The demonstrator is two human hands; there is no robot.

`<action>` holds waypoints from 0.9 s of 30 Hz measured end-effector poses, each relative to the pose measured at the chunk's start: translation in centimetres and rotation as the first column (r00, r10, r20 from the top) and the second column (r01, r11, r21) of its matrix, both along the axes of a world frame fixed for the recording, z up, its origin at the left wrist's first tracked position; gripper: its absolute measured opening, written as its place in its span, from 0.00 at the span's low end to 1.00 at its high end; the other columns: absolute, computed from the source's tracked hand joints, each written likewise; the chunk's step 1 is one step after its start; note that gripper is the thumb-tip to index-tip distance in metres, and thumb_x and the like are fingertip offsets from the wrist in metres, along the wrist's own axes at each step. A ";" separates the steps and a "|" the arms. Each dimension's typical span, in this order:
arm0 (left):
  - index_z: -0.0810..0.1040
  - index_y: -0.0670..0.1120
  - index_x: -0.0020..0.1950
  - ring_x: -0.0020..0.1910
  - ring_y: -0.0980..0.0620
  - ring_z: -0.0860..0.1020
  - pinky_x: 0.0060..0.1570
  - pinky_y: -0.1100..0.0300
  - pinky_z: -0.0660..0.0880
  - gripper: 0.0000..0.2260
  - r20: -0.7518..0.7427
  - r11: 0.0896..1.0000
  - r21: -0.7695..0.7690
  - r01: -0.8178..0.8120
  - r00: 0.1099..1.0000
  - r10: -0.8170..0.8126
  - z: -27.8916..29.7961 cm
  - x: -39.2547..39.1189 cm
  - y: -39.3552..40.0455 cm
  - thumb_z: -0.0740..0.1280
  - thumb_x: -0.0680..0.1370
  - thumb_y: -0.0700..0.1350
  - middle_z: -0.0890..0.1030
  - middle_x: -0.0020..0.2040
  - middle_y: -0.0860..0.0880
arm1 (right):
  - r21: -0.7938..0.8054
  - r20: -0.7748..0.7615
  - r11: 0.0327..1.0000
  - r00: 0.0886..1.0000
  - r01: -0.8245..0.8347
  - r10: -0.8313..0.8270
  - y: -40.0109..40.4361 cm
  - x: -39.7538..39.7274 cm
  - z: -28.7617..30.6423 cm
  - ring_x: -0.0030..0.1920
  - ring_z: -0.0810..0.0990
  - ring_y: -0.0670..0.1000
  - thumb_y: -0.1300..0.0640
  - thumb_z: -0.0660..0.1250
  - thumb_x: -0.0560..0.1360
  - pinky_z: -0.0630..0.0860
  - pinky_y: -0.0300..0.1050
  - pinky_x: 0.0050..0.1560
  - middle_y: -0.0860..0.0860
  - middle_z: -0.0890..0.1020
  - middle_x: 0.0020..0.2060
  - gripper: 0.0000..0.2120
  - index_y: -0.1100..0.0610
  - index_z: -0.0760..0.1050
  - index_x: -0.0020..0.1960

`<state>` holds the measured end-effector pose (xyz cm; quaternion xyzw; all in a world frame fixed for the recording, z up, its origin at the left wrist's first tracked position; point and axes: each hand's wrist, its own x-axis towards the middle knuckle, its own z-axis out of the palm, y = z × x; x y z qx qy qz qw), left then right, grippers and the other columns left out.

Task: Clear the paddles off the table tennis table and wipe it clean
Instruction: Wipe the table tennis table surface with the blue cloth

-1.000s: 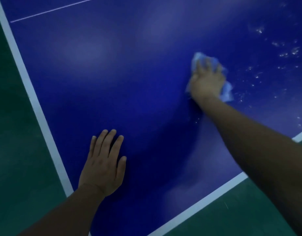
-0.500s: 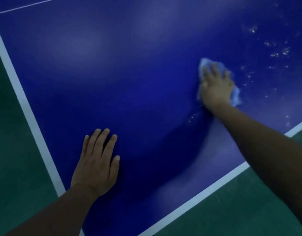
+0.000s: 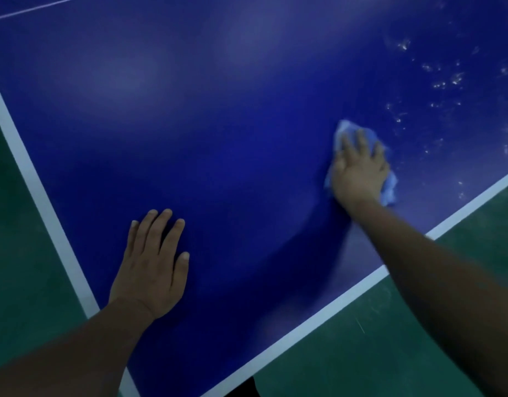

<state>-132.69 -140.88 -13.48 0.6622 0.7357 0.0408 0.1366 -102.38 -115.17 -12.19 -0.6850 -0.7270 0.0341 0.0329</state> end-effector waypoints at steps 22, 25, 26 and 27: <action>0.65 0.39 0.76 0.79 0.41 0.54 0.78 0.52 0.39 0.29 -0.017 0.998 0.053 -0.026 0.999 0.027 0.2 0.4 -0.3 0.48 0.81 0.54 0.61 0.77 0.40 | -0.115 0.010 0.861 0.867 -0.495 0.499 -13.7 5.3 -0.8 0.74 0.63 0.62 0.46 0.54 0.81 0.66 0.59 0.66 0.50 0.67 0.76 0.23 0.46 0.68 0.75; 0.66 0.38 0.76 0.78 0.40 0.55 0.78 0.55 0.37 0.29 -0.029 0.998 0.060 -0.037 0.999 0.038 0.3 0.6 -0.3 0.48 0.81 0.55 0.62 0.77 0.39 | -0.147 0.099 0.975 0.978 -0.166 0.181 -7.6 11.3 0.0 0.77 0.57 0.63 0.44 0.46 0.82 0.60 0.62 0.72 0.49 0.59 0.79 0.25 0.44 0.57 0.79; 0.66 0.38 0.76 0.78 0.40 0.56 0.78 0.55 0.37 0.29 -0.035 0.998 0.058 -0.036 0.999 0.038 0.3 0.6 -0.3 0.49 0.81 0.55 0.62 0.76 0.39 | -0.166 0.078 0.986 0.996 -0.018 0.032 -6.0 12.4 0.3 0.79 0.52 0.61 0.43 0.44 0.83 0.56 0.62 0.75 0.47 0.55 0.80 0.25 0.43 0.54 0.80; 0.66 0.38 0.76 0.78 0.40 0.56 0.78 0.55 0.37 0.29 -0.048 0.997 0.059 -0.039 0.998 0.042 0.4 0.7 -0.3 0.49 0.81 0.55 0.62 0.76 0.39 | -0.169 0.049 0.980 0.994 0.108 -0.101 -4.9 12.6 0.8 0.79 0.49 0.60 0.43 0.44 0.84 0.52 0.62 0.76 0.46 0.52 0.81 0.25 0.42 0.52 0.80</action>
